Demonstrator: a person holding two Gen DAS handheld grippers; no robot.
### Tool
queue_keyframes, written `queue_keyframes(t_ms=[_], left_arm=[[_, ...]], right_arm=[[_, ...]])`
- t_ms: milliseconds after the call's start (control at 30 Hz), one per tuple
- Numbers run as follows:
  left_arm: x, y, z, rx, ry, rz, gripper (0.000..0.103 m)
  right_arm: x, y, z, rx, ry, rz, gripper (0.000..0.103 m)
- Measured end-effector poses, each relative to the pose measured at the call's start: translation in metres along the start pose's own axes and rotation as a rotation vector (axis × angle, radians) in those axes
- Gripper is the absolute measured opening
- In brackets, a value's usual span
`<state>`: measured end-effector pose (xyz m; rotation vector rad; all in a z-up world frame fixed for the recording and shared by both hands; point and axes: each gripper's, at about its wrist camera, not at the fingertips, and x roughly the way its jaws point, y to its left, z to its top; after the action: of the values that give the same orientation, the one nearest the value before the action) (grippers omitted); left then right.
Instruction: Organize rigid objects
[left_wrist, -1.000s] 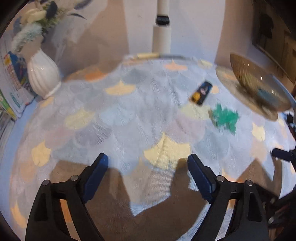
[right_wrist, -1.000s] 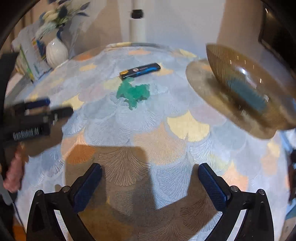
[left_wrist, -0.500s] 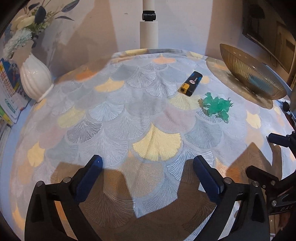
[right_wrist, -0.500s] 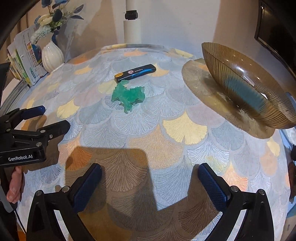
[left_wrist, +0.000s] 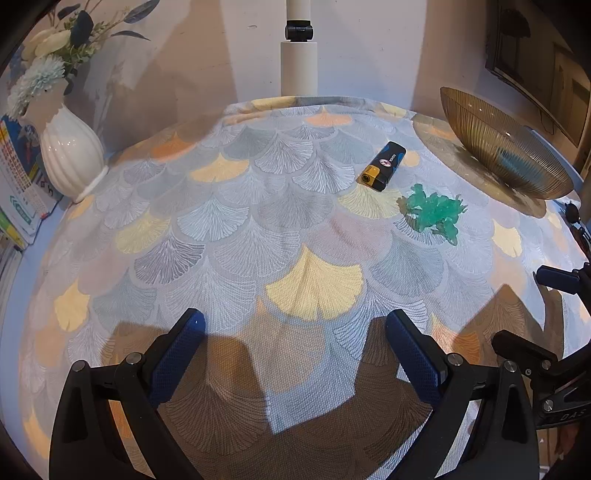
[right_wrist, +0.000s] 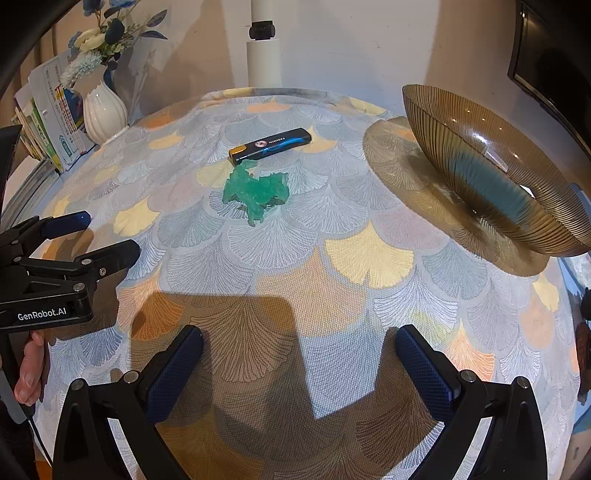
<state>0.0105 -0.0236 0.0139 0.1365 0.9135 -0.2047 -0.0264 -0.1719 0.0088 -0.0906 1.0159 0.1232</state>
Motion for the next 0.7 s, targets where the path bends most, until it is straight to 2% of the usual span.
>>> queue_keyframes(t_ms=[700], left_arm=[[0.0013,0.0015,0.0002,-0.008,0.004,-0.009,0.1]], right_arm=[[-0.0008,-0.0022,-0.0008,0.01,-0.005,0.004,0.103]])
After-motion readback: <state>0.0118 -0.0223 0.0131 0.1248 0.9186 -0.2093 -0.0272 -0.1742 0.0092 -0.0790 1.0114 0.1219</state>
